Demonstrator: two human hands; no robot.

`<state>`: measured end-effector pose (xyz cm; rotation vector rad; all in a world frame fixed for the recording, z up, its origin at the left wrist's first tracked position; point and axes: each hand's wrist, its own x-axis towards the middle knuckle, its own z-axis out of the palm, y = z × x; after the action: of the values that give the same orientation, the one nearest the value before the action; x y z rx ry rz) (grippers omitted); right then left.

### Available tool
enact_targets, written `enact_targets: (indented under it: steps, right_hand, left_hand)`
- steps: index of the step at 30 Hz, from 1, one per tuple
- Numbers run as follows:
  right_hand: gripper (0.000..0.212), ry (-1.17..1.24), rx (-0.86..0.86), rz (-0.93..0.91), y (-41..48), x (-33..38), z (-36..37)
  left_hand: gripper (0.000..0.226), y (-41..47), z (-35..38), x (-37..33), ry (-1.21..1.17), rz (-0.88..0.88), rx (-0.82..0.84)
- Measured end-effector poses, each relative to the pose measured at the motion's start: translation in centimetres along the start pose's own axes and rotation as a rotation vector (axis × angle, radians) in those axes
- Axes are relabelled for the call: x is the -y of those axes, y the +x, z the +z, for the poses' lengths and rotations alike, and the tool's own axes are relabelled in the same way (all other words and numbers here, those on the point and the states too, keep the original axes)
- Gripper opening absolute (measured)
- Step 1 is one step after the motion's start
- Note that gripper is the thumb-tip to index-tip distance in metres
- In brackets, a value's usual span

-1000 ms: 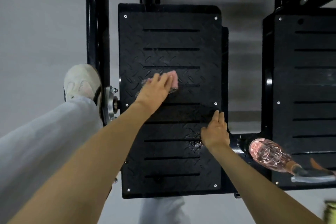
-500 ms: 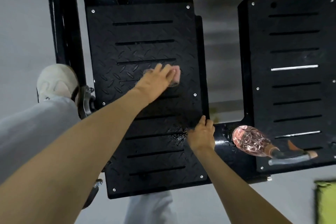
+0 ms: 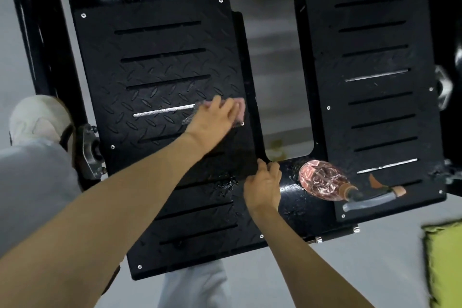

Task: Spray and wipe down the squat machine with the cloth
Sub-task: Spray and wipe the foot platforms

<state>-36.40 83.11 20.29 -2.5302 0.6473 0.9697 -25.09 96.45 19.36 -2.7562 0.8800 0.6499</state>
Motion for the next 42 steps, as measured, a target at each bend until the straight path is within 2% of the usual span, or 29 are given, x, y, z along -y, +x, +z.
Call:
enact_targets:
  steps: [2, 5, 7, 10, 12, 14, 18, 20, 22, 24, 29, 31, 33, 35, 37, 40, 42]
  right_hand:
    - [0.053, 0.026, -0.015, 0.000, 0.1, -0.4, 0.0]
    - [0.054, 0.061, -0.008, 0.014, 0.2, -0.6, -0.1]
    - [0.054, 0.069, 0.001, 0.026, 0.2, -0.6, -0.2]
    - [0.054, 0.054, -0.001, 0.013, 0.3, -0.4, -0.3]
    - [0.054, 0.055, -0.014, -0.008, 0.4, -0.1, -0.3]
    - [0.054, 0.049, -0.032, -0.039, 0.5, 0.2, -0.3]
    - [0.055, 0.042, -0.070, -0.099, 0.9, 1.0, 0.0]
    - [0.057, 0.021, -0.074, -0.117, 0.9, 1.5, 0.3]
    - [0.060, -0.006, -0.078, -0.122, 0.8, 2.0, 0.7]
    - [0.062, -0.043, -0.077, -0.130, 0.5, 2.6, 1.1]
    - [0.068, -0.163, -0.064, -0.175, -0.4, 3.5, 1.9]
    - [0.069, -0.199, -0.055, -0.181, -0.4, 3.4, 1.8]
    - [0.070, -0.207, -0.044, -0.185, -0.4, 3.9, 1.9]
    - [0.071, -0.198, -0.048, -0.168, -0.2, 4.3, 1.8]
    - [0.072, -0.195, -0.050, -0.161, -0.2, 4.7, 2.0]
    - [0.074, -0.201, -0.038, -0.168, -0.4, 5.6, 2.4]
    - [0.074, -0.207, -0.032, -0.170, -0.6, 6.1, 2.6]
  left_hand:
    - [0.078, 1.0, -0.8, 0.5, -0.108, -0.175, 0.013]
    - [0.076, 0.6, -0.8, -0.8, -0.231, -0.192, 0.047]
    - [0.078, -0.7, 0.3, -2.5, -0.248, -0.012, 0.065]
    - [0.073, -2.9, 2.1, -3.9, -0.109, 0.375, 0.055]
    - [0.070, -3.4, 2.9, -2.8, 0.004, 0.471, 0.023]
    - [0.076, -3.6, 3.6, -0.4, 0.053, 0.351, -0.021]
    - [0.080, -4.9, 4.1, 4.1, -0.137, -0.240, 0.047]
    - [0.080, -5.7, 3.8, 3.7, -0.234, -0.403, 0.068]
    - [0.075, -5.9, 3.8, 1.8, -0.280, -0.447, 0.068]
    - [0.073, -6.3, 3.9, -0.7, -0.287, -0.387, 0.063]
    - [0.078, -8.6, 5.0, -2.8, -0.191, 0.070, 0.090]
    - [0.082, -9.7, 5.5, -0.7, -0.141, 0.125, 0.114]
    - [0.084, -11.5, 6.8, 3.3, -0.191, -0.050, 0.094]
    - [0.084, -13.7, 8.6, 7.2, -0.331, -0.334, -0.025]
    - [0.080, -15.3, 10.2, 9.3, -0.464, -0.556, -0.067]
    - [0.073, -15.8, 9.9, 8.3, -0.554, -0.713, -0.042]
    - [0.078, -15.4, 9.0, 5.7, -0.549, -0.659, 0.026]
